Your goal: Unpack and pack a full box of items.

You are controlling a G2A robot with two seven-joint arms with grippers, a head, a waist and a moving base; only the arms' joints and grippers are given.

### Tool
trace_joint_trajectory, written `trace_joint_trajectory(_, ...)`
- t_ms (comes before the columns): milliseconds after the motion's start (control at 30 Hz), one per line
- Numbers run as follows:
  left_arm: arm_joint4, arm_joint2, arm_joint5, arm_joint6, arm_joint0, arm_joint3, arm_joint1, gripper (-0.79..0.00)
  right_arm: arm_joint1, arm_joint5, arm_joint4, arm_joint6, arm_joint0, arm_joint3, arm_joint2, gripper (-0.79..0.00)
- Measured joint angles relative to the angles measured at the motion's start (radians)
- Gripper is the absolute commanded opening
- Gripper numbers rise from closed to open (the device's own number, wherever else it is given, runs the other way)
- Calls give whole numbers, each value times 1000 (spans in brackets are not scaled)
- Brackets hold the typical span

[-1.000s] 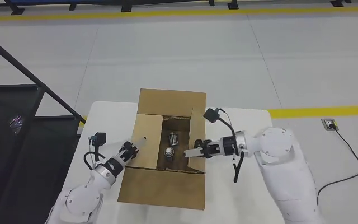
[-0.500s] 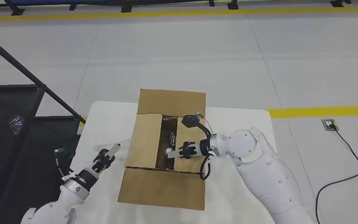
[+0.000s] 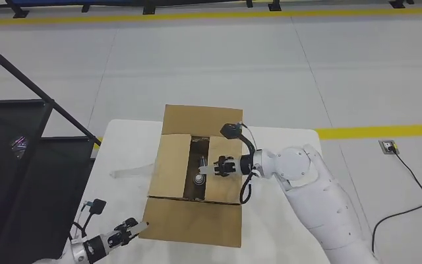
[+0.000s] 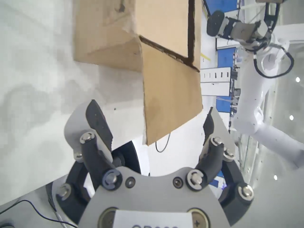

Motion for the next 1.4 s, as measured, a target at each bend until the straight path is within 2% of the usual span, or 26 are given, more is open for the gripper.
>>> trace_joint_trajectory(233, -122, 24, -4, -105, -61, 39, 13, 0, 0, 3, -1, -7, -5, -1, 3, 0)
trace_joint_trajectory(367, -225, 16, 5, -130, -86, 55, 18, 0, 3, 45, 28, -157, -41, 5, 51, 0)
trace_joint_trajectory(467, -294, 10, 17, -128, -98, 61, 20, 0, 4, 89, 19, -336, -66, 17, 97, 0)
trace_joint_trajectory(667, -340, 11, 42, -63, -117, 49, 23, 0, -4, 89, 50, -605, -61, 99, 130, 0)
trace_joint_trajectory(867, -361, 61, 135, 90, -155, 25, 18, 0, -28, 87, 33, -711, 54, 329, 75, 0)
trace_joint_trajectory(933, -352, 79, 162, 137, -172, 22, 17, 0, -41, 59, 60, -735, 98, 422, 56, 0)
trace_joint_trajectory(1067, -317, 111, 189, 202, -197, 20, 16, 0, -66, -18, 133, -720, 173, 590, 23, 0)
trace_joint_trajectory(1233, -236, 147, 223, 312, -213, 8, 15, 0, -97, -157, 278, -563, 256, 771, 6, 0)
trace_joint_trajectory(1400, -195, 174, 244, 374, -219, -9, 13, 0, -101, -296, 402, -412, 319, 886, 38, 0)
